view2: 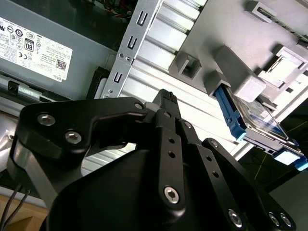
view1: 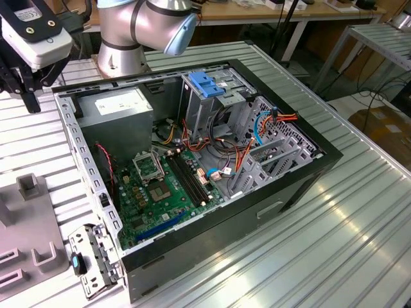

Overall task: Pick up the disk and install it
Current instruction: 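Reach for the disk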

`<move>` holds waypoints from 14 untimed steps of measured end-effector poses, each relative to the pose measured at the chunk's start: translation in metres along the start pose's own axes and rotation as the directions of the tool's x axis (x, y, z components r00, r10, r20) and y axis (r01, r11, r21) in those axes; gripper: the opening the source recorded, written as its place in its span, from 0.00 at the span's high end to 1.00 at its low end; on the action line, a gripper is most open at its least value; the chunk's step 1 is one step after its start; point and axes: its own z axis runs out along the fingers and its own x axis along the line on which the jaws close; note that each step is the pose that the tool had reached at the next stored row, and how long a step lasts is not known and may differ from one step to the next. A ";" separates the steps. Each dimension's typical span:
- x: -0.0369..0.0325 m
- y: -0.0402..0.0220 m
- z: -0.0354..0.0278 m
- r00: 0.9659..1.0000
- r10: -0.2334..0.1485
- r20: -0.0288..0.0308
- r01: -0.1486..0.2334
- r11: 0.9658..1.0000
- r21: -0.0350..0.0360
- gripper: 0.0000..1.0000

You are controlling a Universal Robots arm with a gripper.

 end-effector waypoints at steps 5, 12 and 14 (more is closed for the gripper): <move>0.0052 -0.0004 -0.0001 1.000 0.000 0.000 0.000 1.000 0.000 0.89; 0.0133 -0.0010 -0.0003 1.000 0.000 0.000 0.000 1.000 0.000 0.89; 0.0152 -0.0012 -0.0003 1.000 0.000 0.000 0.000 1.000 0.000 0.89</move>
